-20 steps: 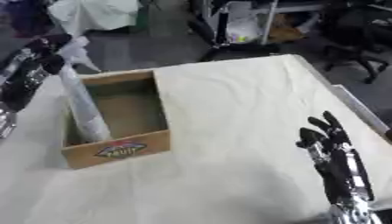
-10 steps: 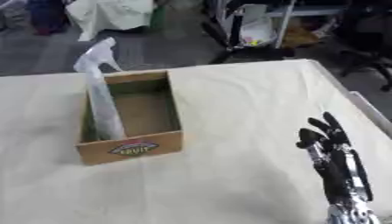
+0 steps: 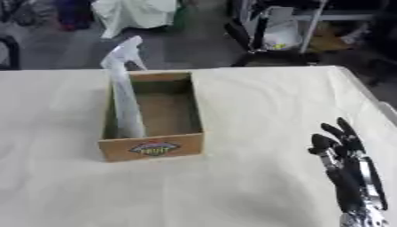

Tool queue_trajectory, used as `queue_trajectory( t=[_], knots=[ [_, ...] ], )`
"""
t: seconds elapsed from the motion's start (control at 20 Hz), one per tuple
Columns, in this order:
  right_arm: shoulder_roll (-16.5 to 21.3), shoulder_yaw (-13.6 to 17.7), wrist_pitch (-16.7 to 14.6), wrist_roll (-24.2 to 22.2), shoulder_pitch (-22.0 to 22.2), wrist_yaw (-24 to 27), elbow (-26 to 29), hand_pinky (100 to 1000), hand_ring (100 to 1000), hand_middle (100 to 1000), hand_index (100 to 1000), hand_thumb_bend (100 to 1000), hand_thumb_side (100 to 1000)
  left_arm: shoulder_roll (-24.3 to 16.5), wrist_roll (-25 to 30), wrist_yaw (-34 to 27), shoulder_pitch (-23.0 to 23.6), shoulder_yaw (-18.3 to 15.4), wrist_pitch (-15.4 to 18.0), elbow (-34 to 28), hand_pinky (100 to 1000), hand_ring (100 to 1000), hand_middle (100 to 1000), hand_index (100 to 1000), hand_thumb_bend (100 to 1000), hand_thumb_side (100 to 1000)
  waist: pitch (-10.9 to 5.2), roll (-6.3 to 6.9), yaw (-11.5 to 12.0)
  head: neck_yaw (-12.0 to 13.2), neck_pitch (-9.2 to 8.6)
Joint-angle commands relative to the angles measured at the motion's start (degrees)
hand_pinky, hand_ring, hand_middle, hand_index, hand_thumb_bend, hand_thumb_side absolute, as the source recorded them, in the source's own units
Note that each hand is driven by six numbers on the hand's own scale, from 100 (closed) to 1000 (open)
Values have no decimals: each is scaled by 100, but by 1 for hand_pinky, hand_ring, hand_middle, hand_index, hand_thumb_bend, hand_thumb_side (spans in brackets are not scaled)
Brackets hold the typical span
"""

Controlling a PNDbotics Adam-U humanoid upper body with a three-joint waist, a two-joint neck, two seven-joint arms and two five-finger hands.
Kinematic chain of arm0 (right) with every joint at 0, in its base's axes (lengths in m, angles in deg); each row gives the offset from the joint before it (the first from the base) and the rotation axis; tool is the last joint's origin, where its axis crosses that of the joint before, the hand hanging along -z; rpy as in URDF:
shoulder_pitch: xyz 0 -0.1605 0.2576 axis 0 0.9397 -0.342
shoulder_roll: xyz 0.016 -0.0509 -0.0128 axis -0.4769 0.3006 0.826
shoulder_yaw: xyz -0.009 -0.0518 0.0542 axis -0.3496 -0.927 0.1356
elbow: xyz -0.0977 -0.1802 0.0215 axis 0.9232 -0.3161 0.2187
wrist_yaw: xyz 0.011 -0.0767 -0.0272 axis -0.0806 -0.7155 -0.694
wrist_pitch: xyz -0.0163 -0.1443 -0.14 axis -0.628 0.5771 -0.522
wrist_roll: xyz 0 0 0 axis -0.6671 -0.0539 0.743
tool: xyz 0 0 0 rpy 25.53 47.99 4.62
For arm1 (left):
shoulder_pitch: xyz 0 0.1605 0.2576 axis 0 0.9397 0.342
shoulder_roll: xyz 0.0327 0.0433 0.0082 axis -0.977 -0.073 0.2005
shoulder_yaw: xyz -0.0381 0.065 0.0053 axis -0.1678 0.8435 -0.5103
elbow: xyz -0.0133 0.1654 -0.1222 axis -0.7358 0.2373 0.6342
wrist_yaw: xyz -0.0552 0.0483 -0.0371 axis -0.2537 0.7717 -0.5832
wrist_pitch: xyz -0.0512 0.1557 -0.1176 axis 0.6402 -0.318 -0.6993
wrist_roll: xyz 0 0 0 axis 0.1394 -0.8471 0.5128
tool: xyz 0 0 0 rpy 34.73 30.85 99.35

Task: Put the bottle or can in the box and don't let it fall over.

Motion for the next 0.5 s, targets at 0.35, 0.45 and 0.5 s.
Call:
queue_trajectory(
  t=[0.35,0.45,0.5],
  knots=[
    [139,-33,-22,-71,-1,83,52,653,787,833,1000,565,502,481,-173,178,91,-184,-43,43,721,810,740,834,553,692,-12,-64,153,177,133],
    [134,-38,-23,-79,-2,94,50,653,787,833,1000,565,502,520,-157,195,75,-182,-33,61,720,809,740,831,549,694,3,-79,162,169,134],
    [129,-41,-25,-85,-4,100,50,653,787,833,1000,565,501,533,-147,202,66,-179,-27,66,720,809,739,828,549,694,11,-89,163,163,132]
  ],
)
